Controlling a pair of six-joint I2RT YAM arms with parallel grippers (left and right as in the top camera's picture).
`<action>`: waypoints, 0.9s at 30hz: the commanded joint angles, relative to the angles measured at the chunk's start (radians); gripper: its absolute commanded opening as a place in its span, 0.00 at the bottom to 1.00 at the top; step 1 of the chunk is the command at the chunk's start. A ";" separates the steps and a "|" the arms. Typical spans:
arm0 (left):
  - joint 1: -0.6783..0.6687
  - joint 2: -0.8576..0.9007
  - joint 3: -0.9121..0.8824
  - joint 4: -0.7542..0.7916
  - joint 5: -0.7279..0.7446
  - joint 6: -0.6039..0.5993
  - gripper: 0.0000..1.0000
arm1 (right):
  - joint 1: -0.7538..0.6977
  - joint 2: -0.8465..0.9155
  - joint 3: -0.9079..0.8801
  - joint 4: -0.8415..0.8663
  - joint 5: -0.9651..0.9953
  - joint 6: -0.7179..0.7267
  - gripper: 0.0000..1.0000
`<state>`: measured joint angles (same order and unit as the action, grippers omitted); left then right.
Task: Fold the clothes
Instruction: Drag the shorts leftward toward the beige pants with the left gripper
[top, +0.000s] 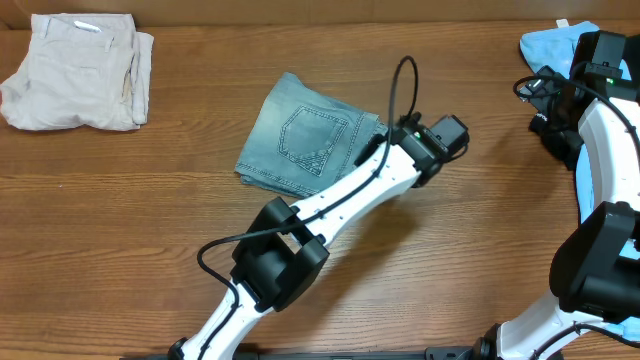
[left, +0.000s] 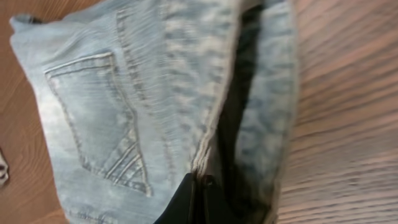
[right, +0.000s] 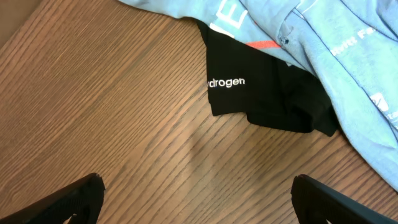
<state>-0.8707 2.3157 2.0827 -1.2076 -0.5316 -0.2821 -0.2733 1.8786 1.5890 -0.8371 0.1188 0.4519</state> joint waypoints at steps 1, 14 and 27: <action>0.055 0.005 0.112 -0.045 -0.036 -0.077 0.04 | 0.003 -0.004 0.021 0.006 0.003 0.006 1.00; 0.317 0.005 0.725 -0.389 -0.130 -0.150 0.04 | 0.003 -0.004 0.021 0.006 0.003 0.006 1.00; 0.667 0.001 0.837 -0.482 -0.212 -0.217 0.04 | 0.003 -0.004 0.021 0.006 0.003 0.006 1.00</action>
<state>-0.2455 2.3264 2.8929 -1.6878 -0.6720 -0.4656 -0.2733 1.8786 1.5890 -0.8371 0.1188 0.4519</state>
